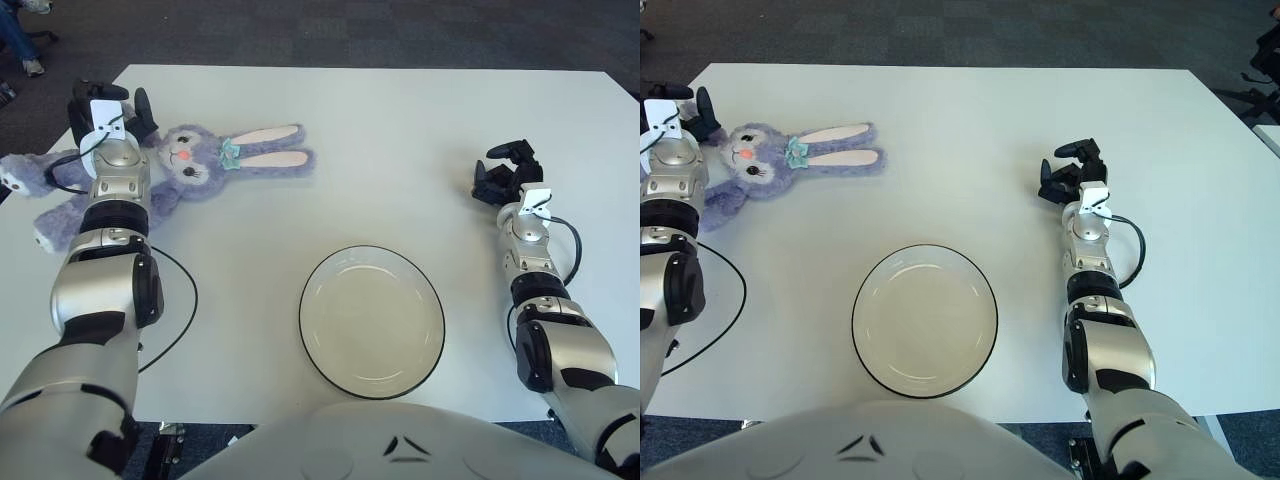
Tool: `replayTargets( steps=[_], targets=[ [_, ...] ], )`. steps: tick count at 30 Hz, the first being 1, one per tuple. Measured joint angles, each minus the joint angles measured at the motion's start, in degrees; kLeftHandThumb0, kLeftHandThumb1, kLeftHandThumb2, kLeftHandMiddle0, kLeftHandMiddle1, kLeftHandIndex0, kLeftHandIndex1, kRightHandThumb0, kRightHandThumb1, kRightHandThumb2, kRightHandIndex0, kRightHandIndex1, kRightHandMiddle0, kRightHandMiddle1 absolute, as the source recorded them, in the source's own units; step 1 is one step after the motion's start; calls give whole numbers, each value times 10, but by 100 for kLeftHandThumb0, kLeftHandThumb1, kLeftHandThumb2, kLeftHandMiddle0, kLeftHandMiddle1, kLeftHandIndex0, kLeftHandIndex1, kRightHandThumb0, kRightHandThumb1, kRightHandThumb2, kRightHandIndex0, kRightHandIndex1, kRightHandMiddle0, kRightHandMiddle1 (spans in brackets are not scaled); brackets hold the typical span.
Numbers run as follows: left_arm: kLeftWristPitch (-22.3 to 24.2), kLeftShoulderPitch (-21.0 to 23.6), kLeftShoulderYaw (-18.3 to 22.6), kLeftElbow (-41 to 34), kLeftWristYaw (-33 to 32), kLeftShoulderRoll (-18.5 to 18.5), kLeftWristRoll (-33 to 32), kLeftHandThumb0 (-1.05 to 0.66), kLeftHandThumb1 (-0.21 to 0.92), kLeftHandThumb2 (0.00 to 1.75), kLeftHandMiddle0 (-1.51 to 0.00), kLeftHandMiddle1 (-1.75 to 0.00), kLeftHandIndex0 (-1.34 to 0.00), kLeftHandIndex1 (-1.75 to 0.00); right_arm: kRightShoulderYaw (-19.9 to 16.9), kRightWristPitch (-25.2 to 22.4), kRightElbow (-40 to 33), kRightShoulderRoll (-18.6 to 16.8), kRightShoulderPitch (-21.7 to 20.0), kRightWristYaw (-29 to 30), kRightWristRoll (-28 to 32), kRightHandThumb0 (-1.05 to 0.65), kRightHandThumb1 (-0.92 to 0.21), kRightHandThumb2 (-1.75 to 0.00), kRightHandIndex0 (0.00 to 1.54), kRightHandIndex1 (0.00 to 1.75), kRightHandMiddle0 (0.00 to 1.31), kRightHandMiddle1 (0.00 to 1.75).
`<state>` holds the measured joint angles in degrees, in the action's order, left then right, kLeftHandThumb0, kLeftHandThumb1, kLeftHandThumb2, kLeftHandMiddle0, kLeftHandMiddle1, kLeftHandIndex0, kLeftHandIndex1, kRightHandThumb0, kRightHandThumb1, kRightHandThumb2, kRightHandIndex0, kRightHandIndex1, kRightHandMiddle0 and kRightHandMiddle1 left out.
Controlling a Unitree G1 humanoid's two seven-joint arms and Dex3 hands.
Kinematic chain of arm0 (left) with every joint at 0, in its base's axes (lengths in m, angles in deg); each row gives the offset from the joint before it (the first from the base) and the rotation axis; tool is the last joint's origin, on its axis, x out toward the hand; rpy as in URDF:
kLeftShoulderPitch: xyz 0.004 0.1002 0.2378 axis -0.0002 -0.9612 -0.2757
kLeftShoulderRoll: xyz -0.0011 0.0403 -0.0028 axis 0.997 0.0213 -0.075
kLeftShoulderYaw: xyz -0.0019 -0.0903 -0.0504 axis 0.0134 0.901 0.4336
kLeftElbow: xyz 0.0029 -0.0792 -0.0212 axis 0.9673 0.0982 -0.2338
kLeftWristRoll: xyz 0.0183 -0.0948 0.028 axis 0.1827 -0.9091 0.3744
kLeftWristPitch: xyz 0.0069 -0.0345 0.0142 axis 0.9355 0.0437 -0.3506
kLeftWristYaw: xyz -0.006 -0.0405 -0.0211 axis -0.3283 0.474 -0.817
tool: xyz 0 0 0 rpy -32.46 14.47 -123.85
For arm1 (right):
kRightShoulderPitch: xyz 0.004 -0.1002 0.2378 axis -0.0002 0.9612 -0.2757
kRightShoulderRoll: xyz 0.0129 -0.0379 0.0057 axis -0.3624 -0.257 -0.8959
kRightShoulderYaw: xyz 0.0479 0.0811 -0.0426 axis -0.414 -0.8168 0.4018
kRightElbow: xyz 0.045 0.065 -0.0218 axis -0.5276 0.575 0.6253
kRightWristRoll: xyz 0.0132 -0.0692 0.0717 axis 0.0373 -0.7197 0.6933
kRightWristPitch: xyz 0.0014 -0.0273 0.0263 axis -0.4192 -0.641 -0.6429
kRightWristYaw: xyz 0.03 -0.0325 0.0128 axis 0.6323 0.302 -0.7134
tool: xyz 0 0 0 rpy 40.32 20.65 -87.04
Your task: Put the doll into the plate.
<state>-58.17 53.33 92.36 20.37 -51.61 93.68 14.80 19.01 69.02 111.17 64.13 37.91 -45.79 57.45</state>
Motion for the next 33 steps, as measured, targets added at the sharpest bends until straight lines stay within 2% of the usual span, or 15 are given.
replayTargets(
  steps=[9, 22, 33],
  targets=[
    [-4, -2, -1, 9, 6, 0, -4, -41, 57, 99, -99, -175, -42, -175, 0, -3, -6, 1, 4, -5, 1, -1, -37, -121, 69, 156, 32, 174],
    [-31, -9, -3, 27, 22, -1, -13, -41, 55, 102, -105, -175, -43, -175, -2, -10, -13, 1, 5, -10, 3, -1, -37, -121, 69, 156, 32, 175],
    [-49, -5, -10, 41, 42, -7, -13, -41, 56, 101, -104, -175, -43, -175, -4, -16, -17, 2, 7, -16, 5, -1, -37, -121, 70, 155, 32, 175]
  ],
)
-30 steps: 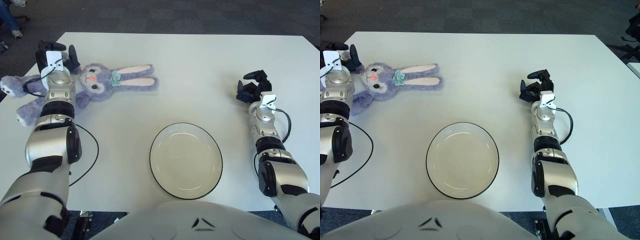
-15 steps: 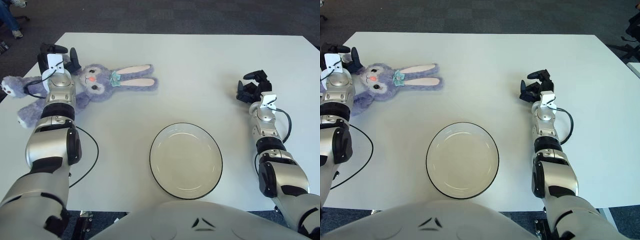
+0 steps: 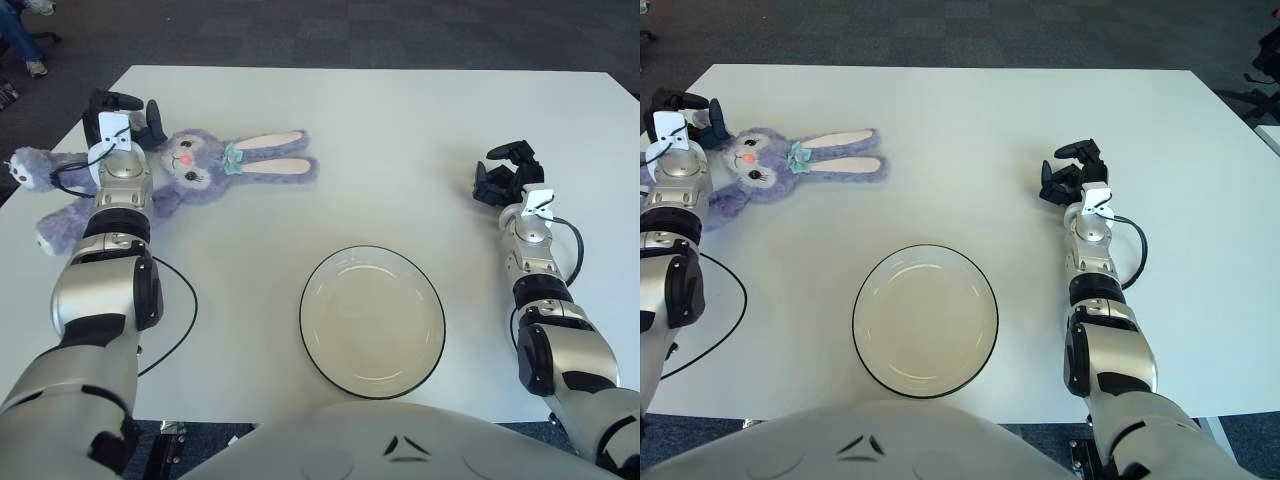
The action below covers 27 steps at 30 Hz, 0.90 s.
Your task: Put the doll into the plate.
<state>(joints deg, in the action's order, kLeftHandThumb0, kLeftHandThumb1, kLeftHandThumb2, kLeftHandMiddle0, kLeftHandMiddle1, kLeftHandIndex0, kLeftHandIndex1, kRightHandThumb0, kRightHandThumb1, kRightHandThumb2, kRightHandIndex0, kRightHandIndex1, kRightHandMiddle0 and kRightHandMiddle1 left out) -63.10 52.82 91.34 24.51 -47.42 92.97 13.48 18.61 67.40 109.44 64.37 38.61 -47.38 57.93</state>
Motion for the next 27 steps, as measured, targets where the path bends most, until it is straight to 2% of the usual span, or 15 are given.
replayTargets(
  steps=[10, 27],
  targets=[
    [-2, 16, -12, -8, -20, -51, 0, -40, 58, 99, -101, -175, -41, -175, 0, -5, -11, 1, 7, 0, -1, -1, -36, -121, 70, 155, 33, 175],
    [8, 59, -29, 0, -21, -132, -2, -41, 56, 101, -106, -175, -43, -175, 3, -6, -25, 1, 15, -8, 0, -1, -36, -122, 70, 154, 33, 175]
  ],
)
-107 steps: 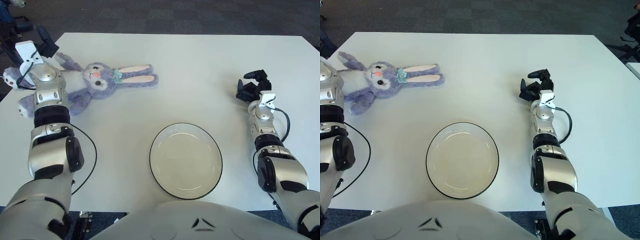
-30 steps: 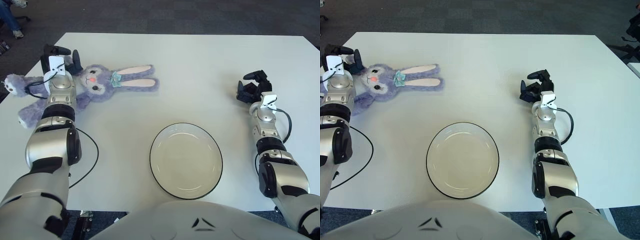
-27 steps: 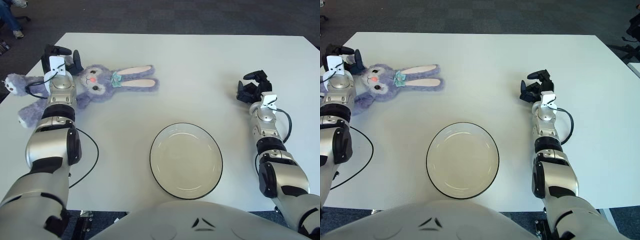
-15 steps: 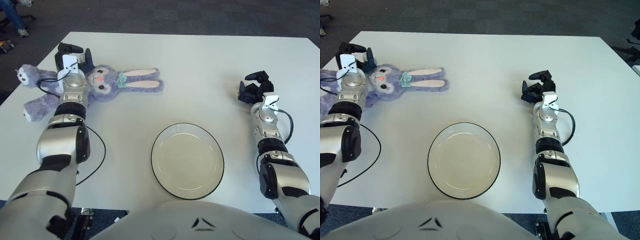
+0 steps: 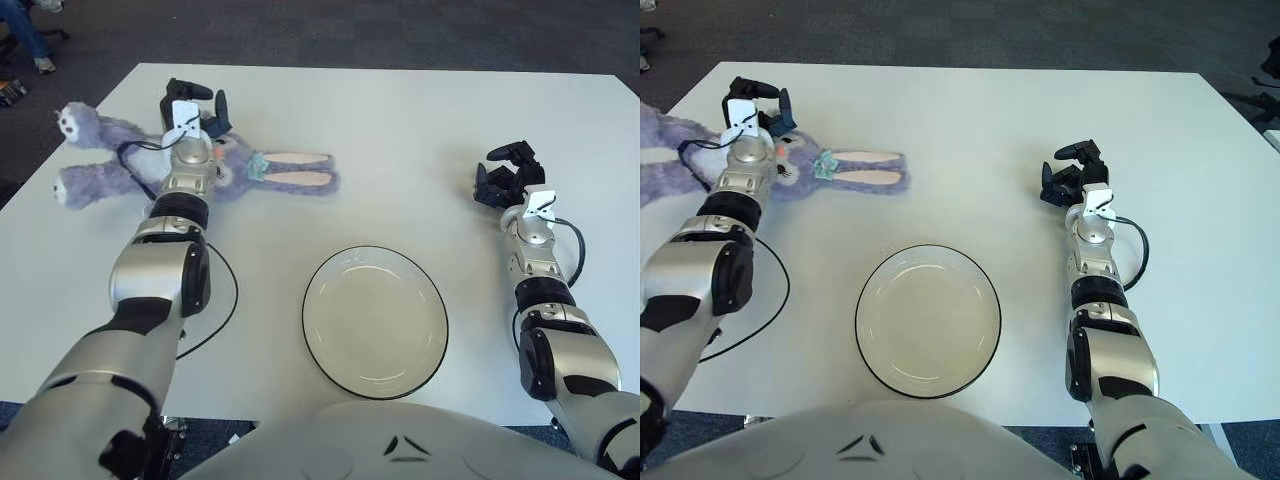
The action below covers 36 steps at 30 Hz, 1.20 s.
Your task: Put the doll into the plate.
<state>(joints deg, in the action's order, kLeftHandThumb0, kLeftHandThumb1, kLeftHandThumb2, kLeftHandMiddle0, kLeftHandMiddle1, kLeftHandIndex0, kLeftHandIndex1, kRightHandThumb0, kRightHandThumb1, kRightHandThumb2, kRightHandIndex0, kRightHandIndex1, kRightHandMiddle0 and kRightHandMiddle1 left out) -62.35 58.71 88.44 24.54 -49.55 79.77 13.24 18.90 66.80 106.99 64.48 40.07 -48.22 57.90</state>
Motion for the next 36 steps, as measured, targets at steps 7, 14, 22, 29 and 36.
replayTargets(
  steps=[7, 14, 22, 29, 36],
  targets=[
    [0, 12, -2, -1, 4, -31, -6, -41, 55, 102, -104, -175, -43, -175, 0, 0, -7, -1, 5, -1, 1, -1, -36, -122, 71, 155, 33, 174],
    [1, 19, -11, -13, -3, -70, -6, -41, 56, 101, -102, -175, -43, -175, 0, -4, -12, -2, 7, -1, 1, -1, -35, -123, 71, 156, 33, 174],
    [1, 23, -30, -23, -3, -107, -4, -41, 56, 101, -100, -175, -43, -175, 0, -4, -14, -5, 7, -1, 1, -1, -35, -123, 71, 156, 34, 174],
    [9, 24, -44, -40, -9, -148, -3, -40, 58, 98, -103, -175, -41, -175, 0, -4, -16, -5, 8, -2, 1, -1, -34, -124, 71, 156, 34, 174],
    [9, 25, -47, -41, -4, -173, -7, -40, 58, 98, -109, -175, -41, -175, 0, -5, -17, -5, 9, -5, 1, -1, -34, -124, 71, 155, 34, 174]
  ],
)
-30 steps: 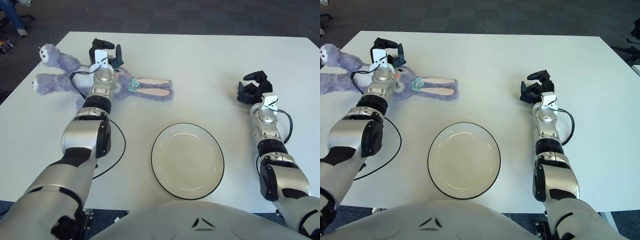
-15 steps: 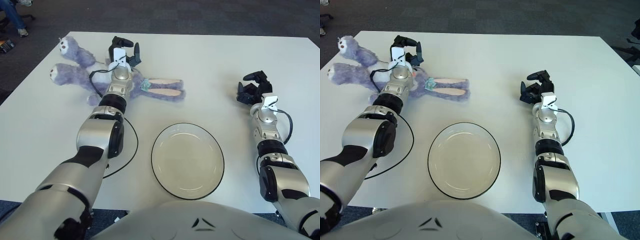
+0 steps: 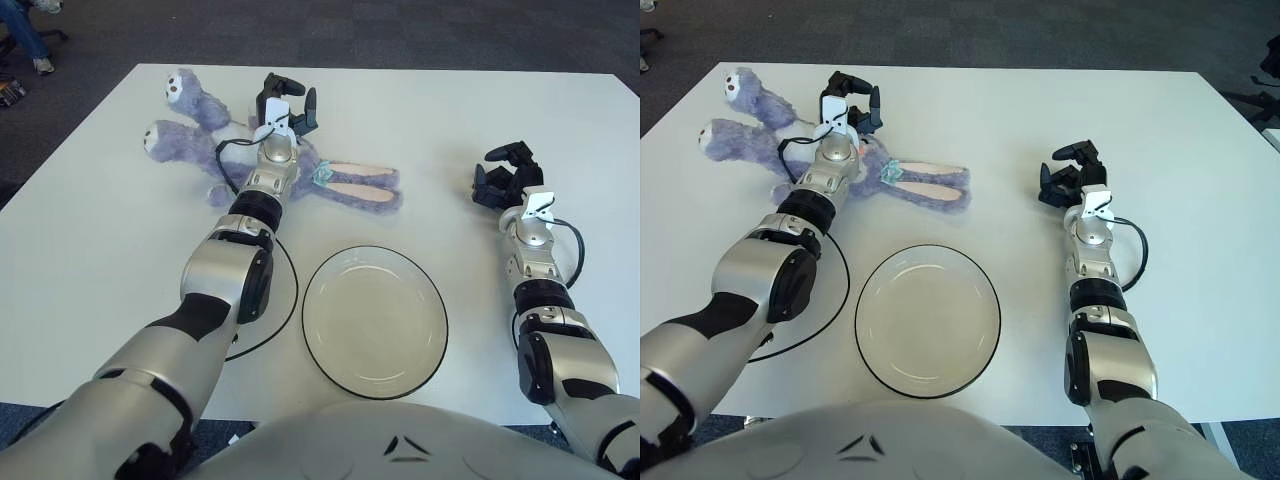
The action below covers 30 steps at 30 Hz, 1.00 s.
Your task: Put the doll into the plate.
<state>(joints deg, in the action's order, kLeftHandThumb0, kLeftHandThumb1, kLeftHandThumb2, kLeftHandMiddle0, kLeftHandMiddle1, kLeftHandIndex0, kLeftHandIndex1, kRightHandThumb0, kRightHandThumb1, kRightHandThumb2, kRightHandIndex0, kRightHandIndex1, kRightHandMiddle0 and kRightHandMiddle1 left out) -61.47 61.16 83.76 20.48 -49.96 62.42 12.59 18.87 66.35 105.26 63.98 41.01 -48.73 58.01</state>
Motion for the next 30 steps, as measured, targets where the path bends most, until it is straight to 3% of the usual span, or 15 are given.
replayTargets(
  steps=[17, 30],
  targets=[
    [4, 1, -19, -14, 44, -61, -2, -40, 61, 94, -110, -175, -39, -175, -1, 2, -1, 0, 0, -7, 1, -1, -34, -124, 72, 155, 34, 174],
    [8, 1, -24, -29, 69, -63, -11, -38, 67, 86, -95, -175, -35, -175, -1, 3, 0, 0, 0, -8, 1, -1, -34, -124, 71, 155, 34, 174]
  ],
)
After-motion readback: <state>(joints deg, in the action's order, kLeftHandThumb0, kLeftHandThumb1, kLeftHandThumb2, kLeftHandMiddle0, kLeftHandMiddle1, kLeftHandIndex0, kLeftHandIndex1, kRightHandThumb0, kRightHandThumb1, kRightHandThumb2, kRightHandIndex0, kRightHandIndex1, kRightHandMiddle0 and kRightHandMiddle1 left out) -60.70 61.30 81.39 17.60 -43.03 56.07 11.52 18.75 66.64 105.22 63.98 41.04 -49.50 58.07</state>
